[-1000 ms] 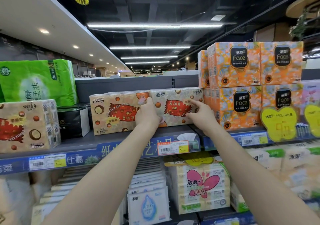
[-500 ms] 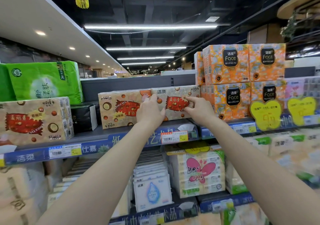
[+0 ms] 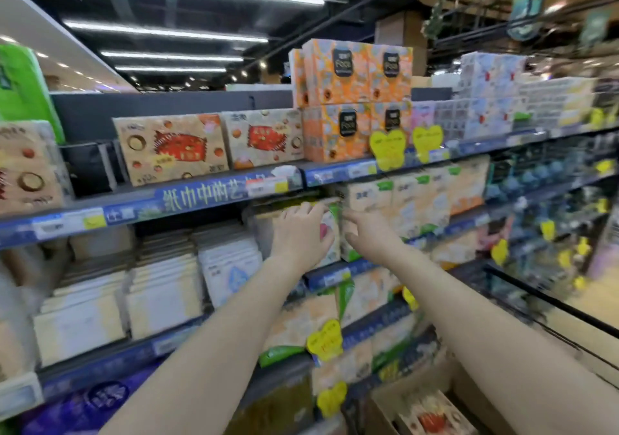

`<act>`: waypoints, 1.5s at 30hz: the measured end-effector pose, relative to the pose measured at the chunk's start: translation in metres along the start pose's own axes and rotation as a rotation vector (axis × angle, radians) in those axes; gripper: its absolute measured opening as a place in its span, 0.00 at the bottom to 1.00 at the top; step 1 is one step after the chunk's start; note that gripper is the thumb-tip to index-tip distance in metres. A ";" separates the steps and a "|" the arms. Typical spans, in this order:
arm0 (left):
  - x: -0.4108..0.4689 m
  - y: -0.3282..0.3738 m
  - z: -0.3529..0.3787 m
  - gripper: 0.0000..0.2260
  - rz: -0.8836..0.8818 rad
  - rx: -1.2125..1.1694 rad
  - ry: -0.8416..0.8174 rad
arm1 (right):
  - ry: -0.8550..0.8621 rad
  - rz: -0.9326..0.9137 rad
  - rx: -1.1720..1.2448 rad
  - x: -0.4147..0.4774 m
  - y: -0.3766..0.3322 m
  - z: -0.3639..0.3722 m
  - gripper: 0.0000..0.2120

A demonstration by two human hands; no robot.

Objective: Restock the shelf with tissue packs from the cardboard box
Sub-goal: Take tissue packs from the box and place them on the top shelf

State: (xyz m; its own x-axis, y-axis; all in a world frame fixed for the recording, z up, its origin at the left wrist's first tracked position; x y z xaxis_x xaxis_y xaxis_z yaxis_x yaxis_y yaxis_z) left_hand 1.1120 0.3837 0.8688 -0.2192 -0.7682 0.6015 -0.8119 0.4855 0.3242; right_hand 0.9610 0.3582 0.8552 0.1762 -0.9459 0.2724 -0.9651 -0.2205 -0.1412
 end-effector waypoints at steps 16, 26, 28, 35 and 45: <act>-0.111 0.135 0.241 0.21 -0.134 0.126 -0.530 | -0.312 0.248 -0.095 -0.175 0.250 0.137 0.26; -0.189 0.197 0.395 0.22 -0.451 0.148 -0.757 | -0.604 0.198 -0.080 -0.253 0.406 0.231 0.27; -0.200 0.196 0.411 0.23 -0.519 0.138 -0.802 | -0.642 0.193 -0.054 -0.258 0.423 0.248 0.26; -0.209 0.173 0.472 0.21 -0.680 0.122 -0.828 | -0.740 0.208 0.045 -0.234 0.458 0.310 0.23; -0.211 0.089 0.586 0.25 -1.008 0.052 -0.885 | -0.920 0.230 0.096 -0.155 0.500 0.418 0.19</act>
State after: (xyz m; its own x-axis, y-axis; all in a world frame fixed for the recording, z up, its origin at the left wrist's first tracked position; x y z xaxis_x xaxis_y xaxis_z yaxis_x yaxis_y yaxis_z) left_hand 0.7695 0.3446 0.3429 0.2247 -0.7984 -0.5587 -0.8405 -0.4489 0.3035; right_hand 0.5322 0.2952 0.3445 0.1071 -0.7761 -0.6214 -0.9823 0.0141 -0.1869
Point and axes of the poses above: each hand's wrist, its own x-axis towards the middle knuckle, its own z-axis out of the palm, y = z × x, the point moved 6 cm from there along x, towards the middle knuckle, and after that the axes turned 14 degrees about -x, right-handed, at the moved point
